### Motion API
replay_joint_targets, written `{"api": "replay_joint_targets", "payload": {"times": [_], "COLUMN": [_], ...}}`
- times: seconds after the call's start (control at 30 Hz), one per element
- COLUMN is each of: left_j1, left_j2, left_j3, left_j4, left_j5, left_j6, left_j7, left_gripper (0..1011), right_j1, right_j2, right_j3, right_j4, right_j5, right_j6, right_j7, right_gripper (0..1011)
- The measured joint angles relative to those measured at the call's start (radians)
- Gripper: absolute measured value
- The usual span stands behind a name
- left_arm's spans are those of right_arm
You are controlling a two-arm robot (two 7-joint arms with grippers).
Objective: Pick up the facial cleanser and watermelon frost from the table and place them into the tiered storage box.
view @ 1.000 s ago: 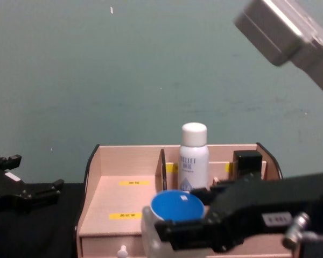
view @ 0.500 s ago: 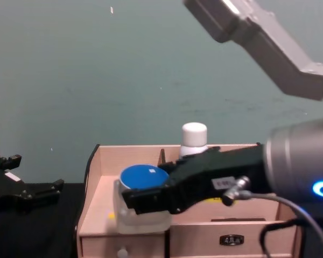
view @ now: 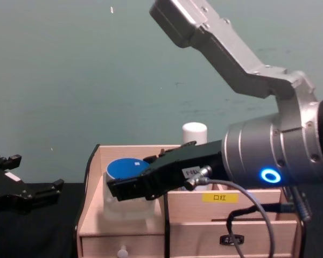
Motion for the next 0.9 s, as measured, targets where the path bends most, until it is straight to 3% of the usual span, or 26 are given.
{"api": "replay_joint_targets", "payload": {"times": [0.53, 0.9], "left_j1": [0.0, 0.0], "left_j2": [0.0, 0.0], "left_j3": [0.0, 0.0], "left_j4": [0.0, 0.0], "left_j5": [0.0, 0.0], "left_j6": [0.0, 0.0], "left_j7": [0.0, 0.0], "left_gripper": [1001, 1001], "right_j1": [0.046, 0.061], "right_j2": [-0.057, -0.076], "right_j3": [0.024, 0.029], "right_j4": [0.111, 0.16], "right_j5": [-0.028, -0.035], "right_j6": [-0.014, -0.026], "right_j7": [-0.011, -0.005], "right_gripper": [724, 724]}}
